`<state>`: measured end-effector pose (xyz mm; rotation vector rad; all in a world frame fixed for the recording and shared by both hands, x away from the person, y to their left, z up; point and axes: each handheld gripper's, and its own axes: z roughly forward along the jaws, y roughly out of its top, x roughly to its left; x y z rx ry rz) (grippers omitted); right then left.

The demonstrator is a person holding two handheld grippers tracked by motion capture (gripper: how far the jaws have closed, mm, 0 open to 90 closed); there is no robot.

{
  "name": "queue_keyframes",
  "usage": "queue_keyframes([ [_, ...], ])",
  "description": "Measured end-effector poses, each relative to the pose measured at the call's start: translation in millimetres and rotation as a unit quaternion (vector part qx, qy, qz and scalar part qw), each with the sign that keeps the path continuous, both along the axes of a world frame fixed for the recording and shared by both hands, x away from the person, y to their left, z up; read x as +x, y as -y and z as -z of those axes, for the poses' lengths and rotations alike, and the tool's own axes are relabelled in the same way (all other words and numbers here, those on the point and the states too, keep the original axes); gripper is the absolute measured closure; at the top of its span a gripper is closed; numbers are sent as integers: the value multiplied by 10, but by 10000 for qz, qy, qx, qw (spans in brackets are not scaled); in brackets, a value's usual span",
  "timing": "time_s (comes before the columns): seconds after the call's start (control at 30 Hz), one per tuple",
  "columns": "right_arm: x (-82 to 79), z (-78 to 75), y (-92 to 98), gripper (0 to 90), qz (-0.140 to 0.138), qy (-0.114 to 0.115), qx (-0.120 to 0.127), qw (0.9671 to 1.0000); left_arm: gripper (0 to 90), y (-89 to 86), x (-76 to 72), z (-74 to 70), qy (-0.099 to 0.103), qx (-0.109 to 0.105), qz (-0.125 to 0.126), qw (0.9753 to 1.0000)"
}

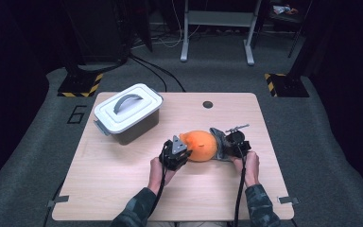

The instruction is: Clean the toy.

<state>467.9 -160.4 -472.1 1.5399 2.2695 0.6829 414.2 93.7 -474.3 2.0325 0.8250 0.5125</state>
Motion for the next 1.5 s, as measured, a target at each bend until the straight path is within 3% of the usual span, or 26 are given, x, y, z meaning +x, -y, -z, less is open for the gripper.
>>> queue_keyframes([
  [0.17,-189,-454,37,747,-30,654,129,9978,773,-12,9,4,-26,-28,-11,10000],
  [0.27,-312,-682,-82,747,-310,930,271,9948,773,-12,11,4,-14,-32,-25,10000],
  [0.3,-340,-721,-145,747,-421,920,314,9944,772,-13,15,4,-8,-32,-29,10000],
  [0.37,-342,-717,-271,747,-731,869,347,9929,771,-12,18,8,-6,-67,-41,10000],
  [0.43,-305,-620,-390,747,-827,717,158,9939,764,-15,20,9,-9,-70,-37,10000],
  [0.5,-278,-518,-458,748,-781,663,-14,9947,738,-28,25,9,-30,-61,5,10000],
  [0.6,-243,-497,-449,748,-713,676,54,9951,639,-33,23,10,-17,-55,-47,10000],
  [0.7,-213,-502,-437,747,-706,680,25,9952,522,6,-7,47,43,107,-178,9998],
  [0.8,-203,-499,-428,746,-657,660,24,9957,518,47,-21,114,134,140,-240,9995],
  [0.87,-196,-494,-418,746,-672,692,32,9953,548,78,-10,130,251,196,-281,9991],
  [1.03,-203,-490,-370,740,-559,710,158,9958,753,154,3,149,319,321,-272,9986],
  [1.23,-253,-529,-260,740,-463,826,363,9948,827,128,38,52,-48,3,-335,9994],
  [1.5,-311,-631,-225,741,-502,957,404,9933,835,134,-52,-170,-100,-352,-126,9993],
])
